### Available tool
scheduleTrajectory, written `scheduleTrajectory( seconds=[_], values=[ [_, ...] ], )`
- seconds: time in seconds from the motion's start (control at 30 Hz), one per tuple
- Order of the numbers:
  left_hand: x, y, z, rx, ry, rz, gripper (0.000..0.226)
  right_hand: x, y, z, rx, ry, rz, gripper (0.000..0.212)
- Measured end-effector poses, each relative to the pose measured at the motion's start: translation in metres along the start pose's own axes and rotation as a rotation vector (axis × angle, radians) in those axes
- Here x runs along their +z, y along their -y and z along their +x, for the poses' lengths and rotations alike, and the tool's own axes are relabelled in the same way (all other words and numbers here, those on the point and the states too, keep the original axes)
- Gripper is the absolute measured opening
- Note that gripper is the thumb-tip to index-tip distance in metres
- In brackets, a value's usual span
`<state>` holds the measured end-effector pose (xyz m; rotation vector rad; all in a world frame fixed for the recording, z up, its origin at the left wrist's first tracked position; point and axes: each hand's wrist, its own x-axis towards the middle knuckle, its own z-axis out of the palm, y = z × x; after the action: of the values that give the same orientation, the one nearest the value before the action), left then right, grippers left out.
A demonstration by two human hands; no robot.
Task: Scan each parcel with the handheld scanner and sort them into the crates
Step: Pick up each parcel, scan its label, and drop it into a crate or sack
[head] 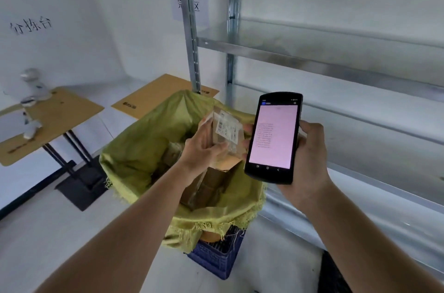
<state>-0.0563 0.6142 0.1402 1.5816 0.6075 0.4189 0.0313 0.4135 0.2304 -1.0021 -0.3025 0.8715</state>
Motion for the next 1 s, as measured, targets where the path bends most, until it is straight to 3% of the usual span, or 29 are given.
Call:
scheduleTrajectory(
  seconds=[0.17,0.33,0.5,0.6,0.63,0.73,0.77,0.87,1.0],
  values=[
    [-0.013,0.025,0.078,-0.141,-0.048,-0.007,0.079,-0.013,-0.015,0.087,0.035,-0.047,-0.026,0.063],
    [-0.024,0.038,0.161,-0.293,-0.195,-0.047,0.045,-0.032,-0.025,0.180,0.076,-0.109,-0.046,0.063],
    [-0.046,0.052,0.228,-0.387,-0.330,-0.071,0.060,-0.036,-0.027,0.244,0.110,-0.101,-0.058,0.060],
    [-0.059,0.059,0.258,-0.432,-0.351,0.013,0.037,-0.032,-0.031,0.269,0.113,-0.108,-0.065,0.060],
    [-0.061,0.059,0.266,-0.432,-0.345,0.067,0.032,-0.030,-0.033,0.277,0.109,-0.115,-0.064,0.060],
    [-0.069,0.063,0.289,-0.406,-0.341,0.185,0.063,-0.018,-0.044,0.289,0.077,-0.184,-0.062,0.060],
    [-0.069,0.059,0.291,-0.374,-0.339,0.196,0.063,-0.012,-0.049,0.290,0.066,-0.204,-0.060,0.060],
    [-0.067,0.038,0.287,-0.291,-0.218,0.143,0.034,0.008,-0.064,0.283,0.028,-0.261,-0.018,0.061],
    [-0.067,0.019,0.279,-0.242,0.006,0.054,0.041,0.034,-0.079,0.256,-0.027,-0.351,0.025,0.059]
  ],
)
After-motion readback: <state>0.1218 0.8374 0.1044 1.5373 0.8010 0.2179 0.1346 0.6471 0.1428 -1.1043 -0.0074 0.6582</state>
